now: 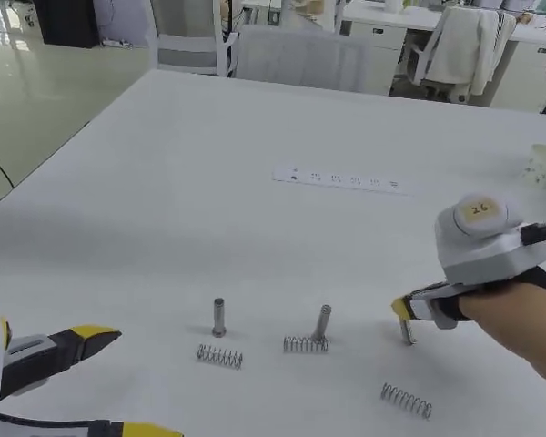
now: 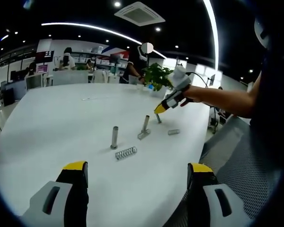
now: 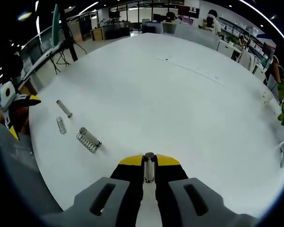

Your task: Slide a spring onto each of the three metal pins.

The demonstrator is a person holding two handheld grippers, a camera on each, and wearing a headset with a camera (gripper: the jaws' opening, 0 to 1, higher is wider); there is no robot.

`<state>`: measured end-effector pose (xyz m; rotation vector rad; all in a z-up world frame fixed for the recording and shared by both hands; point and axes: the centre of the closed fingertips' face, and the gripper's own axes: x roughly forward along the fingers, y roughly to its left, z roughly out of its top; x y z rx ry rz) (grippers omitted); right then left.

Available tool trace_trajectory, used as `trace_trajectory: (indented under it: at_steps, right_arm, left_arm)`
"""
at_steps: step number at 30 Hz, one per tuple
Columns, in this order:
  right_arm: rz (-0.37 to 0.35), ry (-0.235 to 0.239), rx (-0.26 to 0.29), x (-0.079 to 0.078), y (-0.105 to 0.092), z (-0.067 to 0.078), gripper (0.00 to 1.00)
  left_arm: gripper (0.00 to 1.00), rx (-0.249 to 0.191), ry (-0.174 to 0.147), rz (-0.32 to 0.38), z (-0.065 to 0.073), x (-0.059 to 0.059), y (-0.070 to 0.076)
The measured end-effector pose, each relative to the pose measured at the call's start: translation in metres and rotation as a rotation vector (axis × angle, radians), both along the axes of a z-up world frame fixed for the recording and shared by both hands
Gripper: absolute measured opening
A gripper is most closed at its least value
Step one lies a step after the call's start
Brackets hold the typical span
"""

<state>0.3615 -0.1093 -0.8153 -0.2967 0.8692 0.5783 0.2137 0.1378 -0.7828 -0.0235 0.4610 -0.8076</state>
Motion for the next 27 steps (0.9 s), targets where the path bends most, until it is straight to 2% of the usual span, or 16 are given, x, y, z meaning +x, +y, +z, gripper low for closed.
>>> trace_trajectory:
  at_steps: [11,27]
  right_arm:
    - [-0.005,-0.012,0.001,-0.009,-0.006,0.003,0.05]
    - [-0.013,-0.006,0.000,-0.019,-0.010,0.002,0.06]
  left_arm:
    - [0.83,0.003,-0.006,-0.008,0.002,-0.004,-0.001]
    - [0.82,0.002,-0.011,-0.023,0.003,-0.007,-0.006]
